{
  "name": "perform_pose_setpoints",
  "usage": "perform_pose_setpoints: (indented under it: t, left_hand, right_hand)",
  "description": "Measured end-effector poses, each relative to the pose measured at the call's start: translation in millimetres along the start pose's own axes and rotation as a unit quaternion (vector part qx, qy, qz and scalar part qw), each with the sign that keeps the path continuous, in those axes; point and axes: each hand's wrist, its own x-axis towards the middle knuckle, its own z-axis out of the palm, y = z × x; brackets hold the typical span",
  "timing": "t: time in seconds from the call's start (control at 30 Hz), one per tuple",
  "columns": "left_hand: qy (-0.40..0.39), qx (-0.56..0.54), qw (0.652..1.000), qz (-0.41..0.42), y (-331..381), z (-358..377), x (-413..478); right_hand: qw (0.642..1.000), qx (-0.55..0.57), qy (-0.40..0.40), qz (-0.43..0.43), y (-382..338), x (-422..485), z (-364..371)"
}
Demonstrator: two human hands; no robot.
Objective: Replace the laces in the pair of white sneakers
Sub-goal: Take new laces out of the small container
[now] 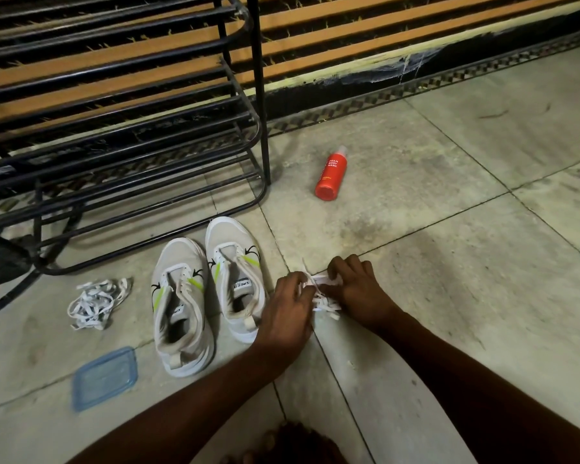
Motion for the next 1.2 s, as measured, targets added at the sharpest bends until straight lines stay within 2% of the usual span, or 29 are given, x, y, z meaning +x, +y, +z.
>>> perform_pose_setpoints:
  t: [0.23, 0.43, 0.57, 0.8, 0.97, 1.03, 1.13, 1.2]
  left_hand:
    - [-0.03, -0.015, 0.999, 0.023, 0, 4, 4]
    - [-0.08, 0.034, 0.995, 0.05, -5, 7, 8]
    - [-0.084, 0.072, 0.989, 0.098, -6, 3, 11]
    - [-0.106, 0.11, 0.983, 0.104, -9, 9, 10]
    - [-0.118, 0.107, 0.982, 0.1, -7, 11, 10]
    - [-0.12, 0.077, 0.987, 0.069, -7, 10, 10]
    - [-0.101, -0.081, 0.991, -0.029, -1, 7, 7]
    - [-0.058, -0.1, 0.993, -0.038, 1, 7, 3]
  right_hand:
    - [0.999, 0.023, -0.034, -0.023, -1, 8, -8]
    - [0.999, 0.025, -0.027, -0.026, 1, 3, -10]
    - [0.997, 0.075, 0.012, -0.006, 1, 5, -12]
    - [0.97, 0.208, 0.099, 0.083, 12, 2, -10]
    - [0.96, 0.261, 0.07, 0.072, 6, 18, -15]
    - [0.962, 0.261, 0.055, 0.059, 4, 22, -15]
    - [0.963, 0.255, 0.048, 0.067, 2, 22, -13]
    - [0.965, 0.247, 0.042, 0.075, 2, 19, -12]
